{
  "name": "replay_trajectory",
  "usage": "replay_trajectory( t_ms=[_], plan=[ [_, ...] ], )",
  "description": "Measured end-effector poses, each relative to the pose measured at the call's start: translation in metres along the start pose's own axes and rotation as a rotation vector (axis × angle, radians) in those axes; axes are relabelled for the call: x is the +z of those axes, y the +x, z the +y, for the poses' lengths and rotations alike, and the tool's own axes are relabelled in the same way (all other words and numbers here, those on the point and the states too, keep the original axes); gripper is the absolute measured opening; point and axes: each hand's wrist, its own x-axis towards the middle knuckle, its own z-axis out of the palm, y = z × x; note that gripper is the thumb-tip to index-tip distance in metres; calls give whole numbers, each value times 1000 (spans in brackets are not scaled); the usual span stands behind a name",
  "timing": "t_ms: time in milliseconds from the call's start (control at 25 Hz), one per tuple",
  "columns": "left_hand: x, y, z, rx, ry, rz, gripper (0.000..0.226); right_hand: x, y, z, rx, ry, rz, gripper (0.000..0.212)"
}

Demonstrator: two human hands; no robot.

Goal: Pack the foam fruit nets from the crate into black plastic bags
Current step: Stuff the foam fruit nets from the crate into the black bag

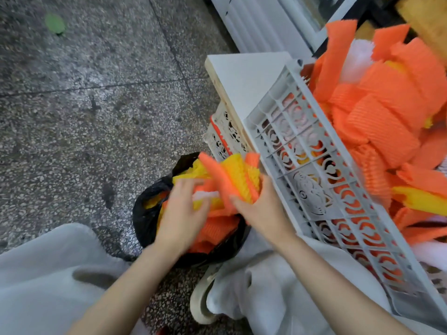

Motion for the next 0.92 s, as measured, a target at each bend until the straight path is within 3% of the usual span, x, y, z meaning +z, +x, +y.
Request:
replay_trajectory(
  t_ms=[80,160,240,320,440,560,800,920],
  plan=[
    [-15,22,-21,26,298,99,41,3,13,-5,-37,-21,49,79],
    [-24,32,-43,-167,420,28,49,17,23,-14,-97,-54,13,80],
    [-26,31,-57,-308,344,-7,31,41,29,-18,-161,-124,-68,80],
    [-29,31,-59,-368,204,94,9,68,31,-12,-223,-267,-171,81],
    [-36,42,-64,-454,47,265,14,97,22,9,-342,-562,-345,73],
    [-38,46,-65,-466,-66,299,14,112,9,20,-474,-865,-461,64],
    [-31,33,-59,-440,26,275,9,139,14,-7,-456,-505,-284,62],
    [-33,35,-61,-497,13,303,11,148,13,0,-610,-696,-484,40]
  ],
)
